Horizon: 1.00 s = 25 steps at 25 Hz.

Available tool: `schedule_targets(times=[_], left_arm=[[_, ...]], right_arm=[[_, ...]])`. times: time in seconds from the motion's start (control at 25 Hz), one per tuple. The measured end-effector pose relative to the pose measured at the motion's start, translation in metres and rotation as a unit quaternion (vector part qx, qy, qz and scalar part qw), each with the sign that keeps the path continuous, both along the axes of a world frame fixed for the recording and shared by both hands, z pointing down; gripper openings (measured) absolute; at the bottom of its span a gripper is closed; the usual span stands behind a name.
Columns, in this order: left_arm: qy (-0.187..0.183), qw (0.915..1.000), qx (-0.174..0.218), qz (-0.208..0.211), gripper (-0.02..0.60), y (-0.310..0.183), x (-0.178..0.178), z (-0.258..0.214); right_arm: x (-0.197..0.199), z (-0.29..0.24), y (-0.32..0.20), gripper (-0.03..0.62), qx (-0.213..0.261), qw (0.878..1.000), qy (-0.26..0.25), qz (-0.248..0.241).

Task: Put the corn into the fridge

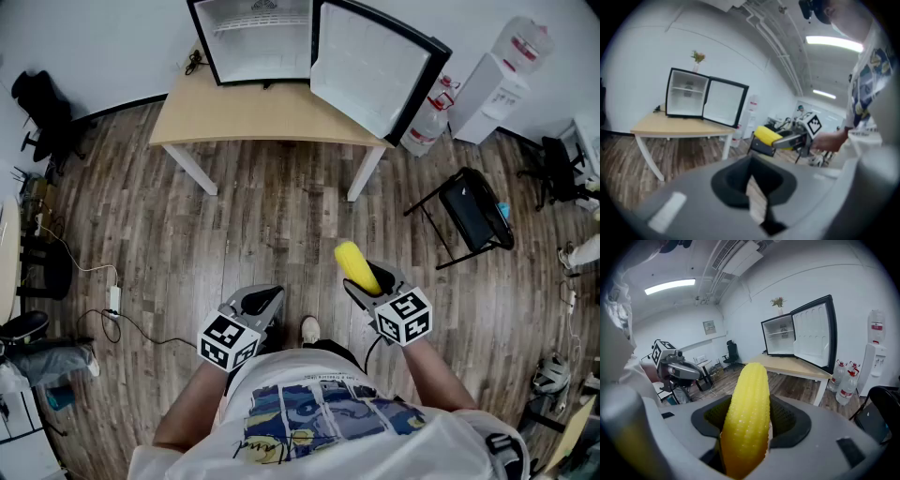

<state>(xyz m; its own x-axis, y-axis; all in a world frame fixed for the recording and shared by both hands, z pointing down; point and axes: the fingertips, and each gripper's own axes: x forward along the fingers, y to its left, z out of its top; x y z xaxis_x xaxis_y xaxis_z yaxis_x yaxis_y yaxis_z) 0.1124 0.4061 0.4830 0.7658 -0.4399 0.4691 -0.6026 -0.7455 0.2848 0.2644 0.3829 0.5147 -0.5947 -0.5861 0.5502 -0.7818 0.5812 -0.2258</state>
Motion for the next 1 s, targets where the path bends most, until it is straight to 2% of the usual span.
schedule_targets(times=[0.24,0.48,0.84,1.0], left_arm=[[0.022,0.9995,0.005,-0.021,0.011,-0.024,-0.021,0.002],[0.019,0.9994,0.028,-0.009,0.011,-0.068,-0.056,0.004],[0.021,0.9968,0.074,0.024,0.009,-0.156,-0.141,-0.019],[0.022,0.9965,0.075,0.029,0.009,-0.189,-0.182,-0.018]], right_arm=[[-0.014,0.003,-0.030,0.252,0.004,1.000,0.013,-0.012],[-0.040,-0.004,-0.082,0.252,-0.002,1.000,0.015,0.008],[-0.109,-0.042,-0.195,0.252,0.016,0.999,0.034,0.032],[-0.138,-0.056,-0.245,0.252,0.030,0.998,0.043,0.046]])
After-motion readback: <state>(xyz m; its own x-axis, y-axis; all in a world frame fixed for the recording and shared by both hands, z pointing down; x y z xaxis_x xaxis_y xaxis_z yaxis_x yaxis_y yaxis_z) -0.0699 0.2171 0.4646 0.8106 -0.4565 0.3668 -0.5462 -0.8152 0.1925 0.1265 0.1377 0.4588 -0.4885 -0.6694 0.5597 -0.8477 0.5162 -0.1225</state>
